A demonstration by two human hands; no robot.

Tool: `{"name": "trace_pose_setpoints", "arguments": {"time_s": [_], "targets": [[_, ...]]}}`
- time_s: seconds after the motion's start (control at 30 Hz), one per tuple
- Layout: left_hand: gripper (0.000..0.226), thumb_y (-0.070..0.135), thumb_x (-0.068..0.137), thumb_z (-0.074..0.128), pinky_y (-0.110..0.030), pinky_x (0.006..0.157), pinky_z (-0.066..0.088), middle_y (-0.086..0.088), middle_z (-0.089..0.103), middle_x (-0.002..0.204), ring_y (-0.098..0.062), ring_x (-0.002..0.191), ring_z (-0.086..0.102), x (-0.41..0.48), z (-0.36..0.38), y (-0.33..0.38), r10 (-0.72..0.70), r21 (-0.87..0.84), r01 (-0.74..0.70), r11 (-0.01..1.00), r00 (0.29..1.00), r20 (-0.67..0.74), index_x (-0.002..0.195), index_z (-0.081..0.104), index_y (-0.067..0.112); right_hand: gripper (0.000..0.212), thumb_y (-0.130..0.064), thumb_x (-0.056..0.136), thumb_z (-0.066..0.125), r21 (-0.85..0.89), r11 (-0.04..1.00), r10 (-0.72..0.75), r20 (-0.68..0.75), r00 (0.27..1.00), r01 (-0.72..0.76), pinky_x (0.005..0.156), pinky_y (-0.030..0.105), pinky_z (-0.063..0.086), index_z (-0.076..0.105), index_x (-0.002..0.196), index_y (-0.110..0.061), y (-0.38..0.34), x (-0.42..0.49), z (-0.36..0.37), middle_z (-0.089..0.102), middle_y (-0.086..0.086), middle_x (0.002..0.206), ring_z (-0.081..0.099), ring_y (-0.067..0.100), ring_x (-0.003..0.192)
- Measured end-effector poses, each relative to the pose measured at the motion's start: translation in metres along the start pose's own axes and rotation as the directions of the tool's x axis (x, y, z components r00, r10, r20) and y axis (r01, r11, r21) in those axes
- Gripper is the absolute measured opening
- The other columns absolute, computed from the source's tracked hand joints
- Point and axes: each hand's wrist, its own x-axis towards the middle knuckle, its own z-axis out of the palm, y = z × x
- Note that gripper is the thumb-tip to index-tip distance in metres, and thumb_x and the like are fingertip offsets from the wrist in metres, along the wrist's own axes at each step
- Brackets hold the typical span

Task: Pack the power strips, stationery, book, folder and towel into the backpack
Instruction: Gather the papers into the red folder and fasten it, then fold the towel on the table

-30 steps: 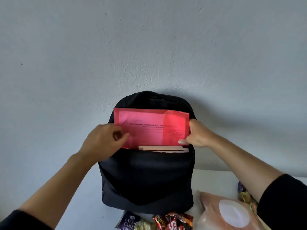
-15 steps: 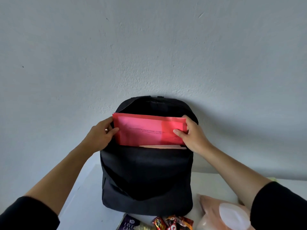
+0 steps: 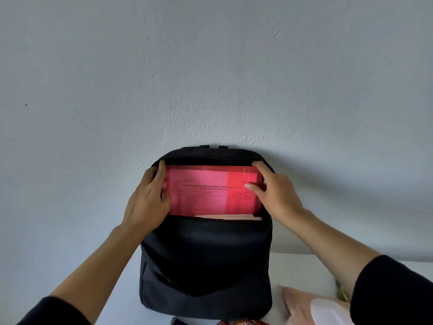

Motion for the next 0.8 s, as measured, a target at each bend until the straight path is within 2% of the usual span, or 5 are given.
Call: {"name": "trace_pose_setpoints", "arguments": {"time_s": [0.2, 0.3, 0.47, 0.67, 0.8], "targets": [[0.034, 0.013, 0.088, 0.071, -0.042, 0.074, 0.058, -0.001, 0.050, 0.123, -0.020, 0.086, 0.059, -0.008, -0.002, 0.022, 0.189, 0.006, -0.189, 0.982, 0.982, -0.019, 0.121, 0.071, 0.022, 0.059, -0.032, 0.095, 0.070, -0.008, 1.000, -0.002, -0.015, 1.000, 0.002, 0.065, 0.038, 0.057, 0.041, 0.146, -0.027, -0.002, -0.008, -0.005, 0.065, -0.001, 0.069, 0.062, 0.018, 0.060], [0.015, 0.023, 0.095, 0.069, -0.038, 0.071, 0.057, 0.009, 0.055, 0.100, -0.011, 0.069, 0.059, -0.022, 0.004, 0.051, 0.298, -0.124, -0.288, 0.950, 0.952, 0.074, 0.109, 0.072, 0.026, 0.063, -0.023, 0.094, 0.071, 0.090, 0.993, 0.070, 0.038, 0.997, -0.073, 0.071, 0.038, 0.057, 0.035, 0.145, -0.031, -0.008, -0.030, -0.002, 0.061, 0.001, 0.098, 0.064, 0.018, 0.077], [0.020, 0.026, 0.101, 0.054, -0.043, 0.073, 0.054, 0.008, 0.066, 0.093, -0.016, 0.084, 0.056, -0.056, 0.037, 0.092, 0.461, -0.138, -0.446, 0.884, 0.881, 0.109, 0.112, 0.071, 0.025, 0.036, -0.023, 0.103, 0.059, 0.387, 0.908, 0.144, 0.072, 0.987, -0.161, 0.102, 0.022, 0.047, 0.056, 0.139, -0.020, -0.009, -0.091, -0.004, 0.058, -0.003, 0.133, 0.055, 0.001, 0.119], [0.017, 0.011, 0.096, 0.063, -0.025, 0.085, 0.049, 0.009, 0.066, 0.102, -0.012, 0.097, 0.059, -0.086, 0.063, 0.144, 0.512, -0.434, -0.475, 0.766, 0.858, -0.034, 0.109, 0.073, 0.017, 0.010, -0.008, 0.100, 0.061, 0.539, 0.777, 0.343, 0.072, 0.937, -0.325, 0.068, 0.026, 0.057, 0.069, 0.094, -0.009, 0.043, -0.155, -0.044, 0.071, 0.005, 0.076, 0.071, 0.017, 0.070], [0.013, 0.010, 0.096, 0.066, -0.019, 0.071, 0.051, 0.011, 0.068, 0.092, -0.012, 0.081, 0.063, -0.106, 0.105, 0.192, 0.472, -0.625, -0.272, 0.732, 0.864, 0.176, 0.101, 0.073, 0.020, 0.014, -0.010, 0.100, 0.062, 0.318, 0.814, 0.513, -0.004, 0.858, -0.486, 0.056, 0.024, 0.051, 0.065, 0.088, -0.017, 0.117, -0.181, -0.068, 0.067, 0.001, 0.062, 0.063, 0.016, 0.054]]}}
